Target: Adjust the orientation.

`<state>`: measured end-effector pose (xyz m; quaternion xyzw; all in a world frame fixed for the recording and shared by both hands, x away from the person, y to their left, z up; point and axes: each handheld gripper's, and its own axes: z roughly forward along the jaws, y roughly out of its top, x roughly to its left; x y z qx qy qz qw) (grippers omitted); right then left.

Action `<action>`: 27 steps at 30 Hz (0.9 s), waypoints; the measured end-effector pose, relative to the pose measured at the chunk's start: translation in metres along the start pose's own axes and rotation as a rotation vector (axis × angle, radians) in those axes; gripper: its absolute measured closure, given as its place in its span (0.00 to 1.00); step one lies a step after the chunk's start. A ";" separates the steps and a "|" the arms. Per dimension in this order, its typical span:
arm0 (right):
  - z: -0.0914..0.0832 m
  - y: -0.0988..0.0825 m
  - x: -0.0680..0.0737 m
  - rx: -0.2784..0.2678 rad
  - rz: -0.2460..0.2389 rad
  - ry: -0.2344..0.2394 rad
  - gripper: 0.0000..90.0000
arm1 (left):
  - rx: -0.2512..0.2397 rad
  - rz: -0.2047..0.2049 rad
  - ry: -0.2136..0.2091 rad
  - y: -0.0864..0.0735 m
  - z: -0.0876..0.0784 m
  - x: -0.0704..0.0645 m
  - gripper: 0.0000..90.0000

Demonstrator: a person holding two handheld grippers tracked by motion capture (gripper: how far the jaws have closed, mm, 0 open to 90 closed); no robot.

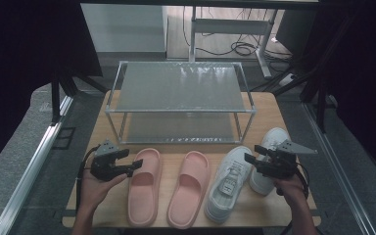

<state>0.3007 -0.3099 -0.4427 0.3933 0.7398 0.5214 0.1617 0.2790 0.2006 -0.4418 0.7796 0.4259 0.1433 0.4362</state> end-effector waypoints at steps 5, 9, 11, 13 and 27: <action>-0.005 -0.002 0.000 -0.001 0.007 -0.009 0.45 | 0.000 0.008 0.003 0.001 0.004 -0.001 0.39; -0.006 0.001 0.003 -0.006 -0.002 -0.019 0.45 | 0.010 0.018 -0.001 0.000 0.005 -0.003 0.39; -0.006 0.002 0.004 -0.006 -0.009 -0.020 0.45 | 0.009 0.026 -0.008 -0.001 0.003 -0.005 0.39; -0.006 0.002 0.008 -0.006 -0.012 -0.017 0.45 | -0.006 0.024 -0.017 0.000 0.000 -0.006 0.39; -0.010 -0.005 0.015 0.007 -0.009 -0.011 0.45 | -0.016 0.026 -0.023 -0.004 -0.006 -0.018 0.53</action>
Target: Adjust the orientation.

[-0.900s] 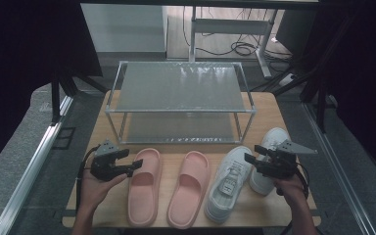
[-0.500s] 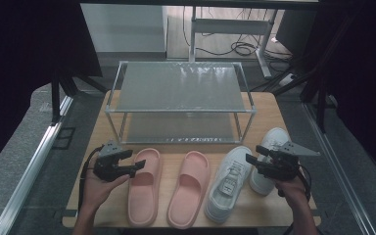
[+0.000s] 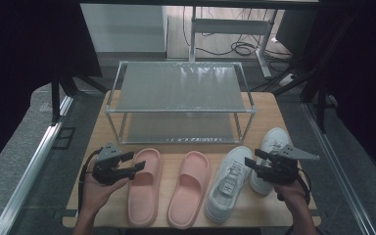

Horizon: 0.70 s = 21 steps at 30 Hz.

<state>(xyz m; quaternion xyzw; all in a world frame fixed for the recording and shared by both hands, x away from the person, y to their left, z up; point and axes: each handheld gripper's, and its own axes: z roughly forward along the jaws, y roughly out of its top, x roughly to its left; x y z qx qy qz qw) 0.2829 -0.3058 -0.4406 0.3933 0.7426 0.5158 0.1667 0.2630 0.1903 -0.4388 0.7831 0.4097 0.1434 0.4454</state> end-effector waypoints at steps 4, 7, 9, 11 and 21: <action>-0.007 -0.006 0.003 0.009 0.000 -0.001 0.45 | 0.006 0.014 -0.015 -0.003 0.001 -0.013 0.73; -0.012 -0.009 0.004 -0.001 0.007 0.005 0.46 | 0.023 0.027 -0.021 -0.008 0.002 -0.022 0.83; -0.014 -0.011 0.004 0.004 0.004 0.006 0.46 | 0.034 0.024 -0.023 -0.012 0.004 -0.025 0.87; -0.015 -0.012 0.004 0.008 0.008 0.007 0.46 | 0.045 0.026 -0.017 -0.015 0.005 -0.029 0.89; -0.007 -0.010 0.004 0.014 0.001 0.033 0.46 | 0.119 0.035 -0.024 -0.022 0.021 -0.035 0.97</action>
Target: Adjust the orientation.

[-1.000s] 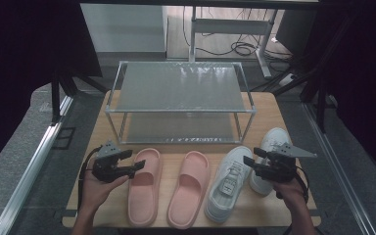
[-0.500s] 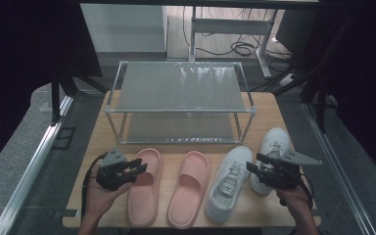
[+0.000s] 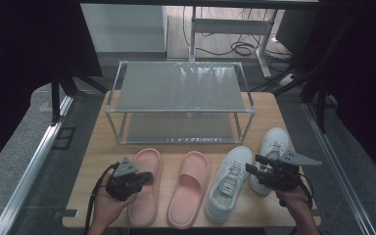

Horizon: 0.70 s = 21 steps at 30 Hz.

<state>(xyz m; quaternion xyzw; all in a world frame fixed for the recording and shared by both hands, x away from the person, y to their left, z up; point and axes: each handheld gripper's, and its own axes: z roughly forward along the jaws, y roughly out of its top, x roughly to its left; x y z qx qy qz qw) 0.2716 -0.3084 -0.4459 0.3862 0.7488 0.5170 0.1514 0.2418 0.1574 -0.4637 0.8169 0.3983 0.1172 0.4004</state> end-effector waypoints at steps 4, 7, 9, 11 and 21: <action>0.004 -0.002 0.003 0.015 -0.004 0.003 0.46 | 0.027 -0.010 0.000 -0.004 0.006 0.004 0.98; 0.005 -0.002 0.005 0.017 -0.010 0.004 0.46 | 0.036 -0.008 0.002 -0.005 0.008 0.005 0.98; 0.004 -0.002 0.006 0.018 -0.010 0.005 0.46 | 0.039 -0.013 0.002 -0.006 0.008 0.007 0.98; 0.004 -0.002 0.007 0.019 -0.012 0.004 0.46 | 0.044 -0.016 0.005 -0.007 0.009 0.009 0.99; 0.003 -0.001 0.007 0.013 -0.016 0.007 0.46 | 0.124 -0.058 0.041 -0.019 0.010 0.027 0.99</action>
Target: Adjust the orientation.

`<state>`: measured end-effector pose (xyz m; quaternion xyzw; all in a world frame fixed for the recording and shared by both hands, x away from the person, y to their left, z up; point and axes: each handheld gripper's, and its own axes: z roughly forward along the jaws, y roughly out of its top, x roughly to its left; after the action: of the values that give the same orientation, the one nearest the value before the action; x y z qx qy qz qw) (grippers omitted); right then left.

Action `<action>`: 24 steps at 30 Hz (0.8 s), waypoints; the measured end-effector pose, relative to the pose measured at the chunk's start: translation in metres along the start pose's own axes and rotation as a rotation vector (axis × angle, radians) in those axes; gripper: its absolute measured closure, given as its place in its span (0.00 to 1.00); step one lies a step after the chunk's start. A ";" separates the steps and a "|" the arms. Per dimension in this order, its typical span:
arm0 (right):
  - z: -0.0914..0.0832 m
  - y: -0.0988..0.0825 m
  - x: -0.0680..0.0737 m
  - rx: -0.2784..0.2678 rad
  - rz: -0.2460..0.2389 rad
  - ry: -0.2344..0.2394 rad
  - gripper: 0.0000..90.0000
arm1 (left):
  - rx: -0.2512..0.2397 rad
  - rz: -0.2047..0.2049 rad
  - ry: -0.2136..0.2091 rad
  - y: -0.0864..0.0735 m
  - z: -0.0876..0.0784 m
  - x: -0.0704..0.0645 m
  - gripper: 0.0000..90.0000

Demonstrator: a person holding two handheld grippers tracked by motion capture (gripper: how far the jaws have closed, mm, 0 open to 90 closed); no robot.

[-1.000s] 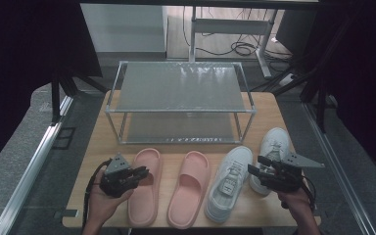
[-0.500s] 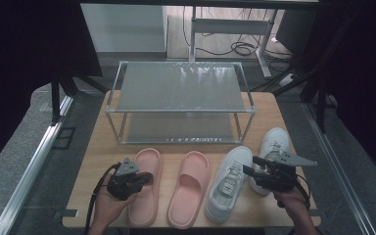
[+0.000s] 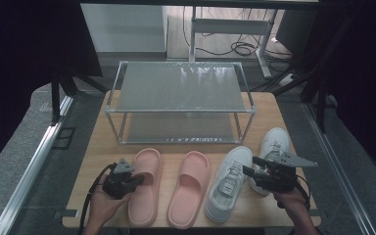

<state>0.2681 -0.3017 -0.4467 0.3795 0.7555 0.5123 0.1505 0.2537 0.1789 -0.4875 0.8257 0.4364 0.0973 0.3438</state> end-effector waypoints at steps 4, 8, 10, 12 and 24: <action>0.000 0.000 -0.001 0.001 0.004 -0.001 0.46 | 0.002 -0.008 -0.005 -0.002 -0.002 0.005 0.99; 0.001 0.000 -0.001 0.004 0.001 0.000 0.46 | 0.010 -0.007 -0.014 -0.005 -0.002 0.010 0.99; 0.000 0.000 0.000 0.003 0.001 -0.001 0.46 | 0.012 -0.009 -0.017 -0.006 -0.003 0.012 0.99; 0.000 0.000 -0.001 0.000 0.002 -0.001 0.46 | 0.013 -0.011 -0.022 -0.007 -0.004 0.014 0.99; -0.001 0.001 -0.001 -0.003 0.003 -0.003 0.46 | -0.007 -0.014 0.006 -0.010 -0.008 0.033 0.98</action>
<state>0.2689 -0.3028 -0.4461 0.3814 0.7540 0.5130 0.1515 0.2635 0.2125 -0.4931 0.8212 0.4426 0.0989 0.3463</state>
